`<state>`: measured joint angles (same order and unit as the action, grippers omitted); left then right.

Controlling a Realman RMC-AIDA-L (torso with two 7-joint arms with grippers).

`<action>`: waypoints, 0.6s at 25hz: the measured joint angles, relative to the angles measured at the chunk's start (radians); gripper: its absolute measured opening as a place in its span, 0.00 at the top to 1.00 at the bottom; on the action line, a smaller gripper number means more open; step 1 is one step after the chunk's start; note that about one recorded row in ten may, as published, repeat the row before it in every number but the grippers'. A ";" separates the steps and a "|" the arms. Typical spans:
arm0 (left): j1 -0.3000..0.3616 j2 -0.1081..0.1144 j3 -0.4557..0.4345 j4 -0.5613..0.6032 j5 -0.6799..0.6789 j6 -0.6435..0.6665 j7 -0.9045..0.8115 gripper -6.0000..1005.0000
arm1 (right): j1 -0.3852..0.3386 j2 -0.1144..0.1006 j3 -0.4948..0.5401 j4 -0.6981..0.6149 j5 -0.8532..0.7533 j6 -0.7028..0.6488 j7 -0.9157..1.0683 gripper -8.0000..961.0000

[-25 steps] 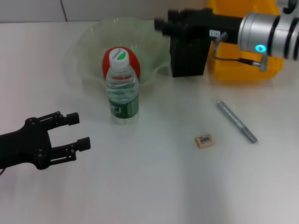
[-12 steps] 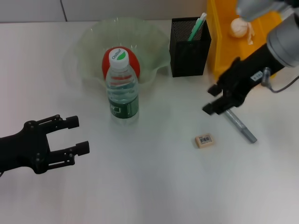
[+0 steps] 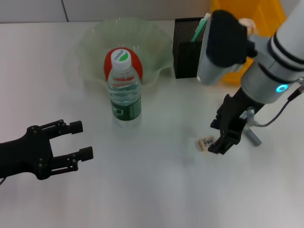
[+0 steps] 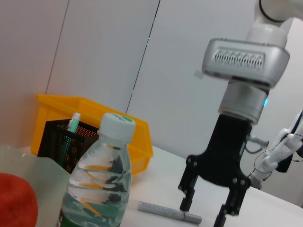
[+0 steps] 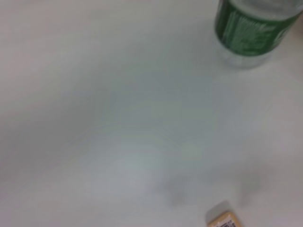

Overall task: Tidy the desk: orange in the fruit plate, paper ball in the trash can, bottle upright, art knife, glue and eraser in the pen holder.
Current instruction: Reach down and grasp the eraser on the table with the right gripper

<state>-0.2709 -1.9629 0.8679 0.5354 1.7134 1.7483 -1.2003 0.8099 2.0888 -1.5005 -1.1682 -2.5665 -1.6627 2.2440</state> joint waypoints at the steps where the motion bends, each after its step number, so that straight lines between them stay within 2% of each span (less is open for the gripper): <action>1: -0.001 -0.002 0.001 0.000 0.001 0.000 -0.003 0.22 | -0.002 0.000 -0.017 0.007 0.000 0.015 0.000 0.34; 8: -0.008 -0.010 -0.006 0.001 0.028 -0.002 -0.006 0.22 | -0.018 0.001 -0.150 0.050 -0.004 0.143 -0.005 0.34; 14: -0.008 -0.011 -0.006 0.000 0.029 -0.002 -0.006 0.22 | -0.021 0.000 -0.175 0.066 -0.005 0.201 -0.011 0.34; 15: -0.008 -0.011 -0.006 0.000 0.029 -0.004 -0.006 0.22 | -0.021 0.000 -0.178 0.068 -0.006 0.206 -0.011 0.40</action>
<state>-0.2792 -1.9740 0.8618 0.5353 1.7422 1.7443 -1.2061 0.7885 2.0892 -1.6783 -1.0999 -2.5720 -1.4570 2.2326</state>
